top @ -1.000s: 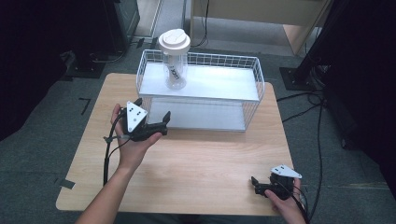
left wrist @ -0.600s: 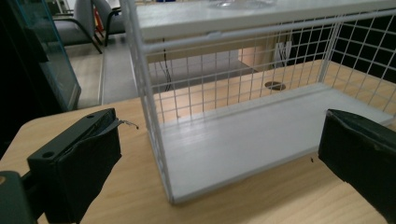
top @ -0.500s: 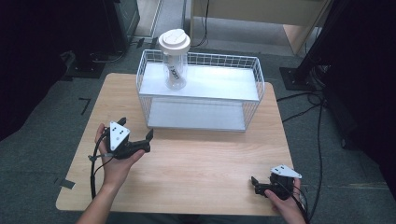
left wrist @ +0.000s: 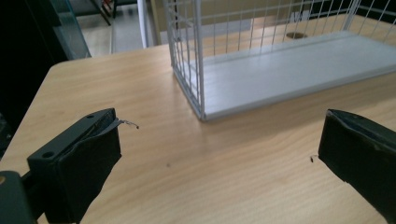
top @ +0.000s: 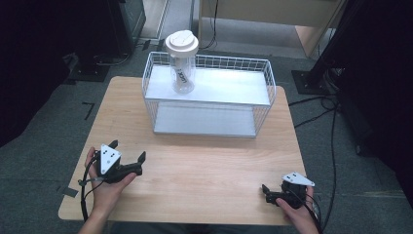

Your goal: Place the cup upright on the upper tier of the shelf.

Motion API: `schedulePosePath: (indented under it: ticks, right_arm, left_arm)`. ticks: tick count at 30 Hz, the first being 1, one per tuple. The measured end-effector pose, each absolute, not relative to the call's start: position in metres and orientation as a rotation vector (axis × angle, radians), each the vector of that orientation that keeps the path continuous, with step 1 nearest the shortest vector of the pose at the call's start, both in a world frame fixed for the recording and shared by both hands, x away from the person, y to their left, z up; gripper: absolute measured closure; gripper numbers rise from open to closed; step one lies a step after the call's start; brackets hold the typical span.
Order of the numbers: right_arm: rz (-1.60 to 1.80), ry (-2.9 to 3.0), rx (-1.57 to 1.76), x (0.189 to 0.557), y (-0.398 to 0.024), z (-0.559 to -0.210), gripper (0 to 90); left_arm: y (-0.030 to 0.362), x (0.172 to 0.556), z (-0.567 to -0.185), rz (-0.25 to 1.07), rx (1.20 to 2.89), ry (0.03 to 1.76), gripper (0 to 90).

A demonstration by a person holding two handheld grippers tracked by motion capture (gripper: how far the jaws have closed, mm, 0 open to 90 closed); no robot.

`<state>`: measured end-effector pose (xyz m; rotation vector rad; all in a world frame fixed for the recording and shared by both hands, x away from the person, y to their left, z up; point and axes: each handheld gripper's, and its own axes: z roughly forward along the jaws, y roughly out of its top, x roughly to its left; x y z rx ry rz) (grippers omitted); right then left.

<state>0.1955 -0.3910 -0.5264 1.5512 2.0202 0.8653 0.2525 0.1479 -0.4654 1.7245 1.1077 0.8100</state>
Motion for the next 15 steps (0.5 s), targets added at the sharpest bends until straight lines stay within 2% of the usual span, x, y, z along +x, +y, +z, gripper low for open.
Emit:
schedulePosePath:
  ticks: [15]
  right_arm:
    - [0.865,2.021,1.550,0.195,-0.391,-0.526,0.0]
  left_arm:
    - [0.191,0.230,-0.500,0.778,1.789,1.240,0.0]
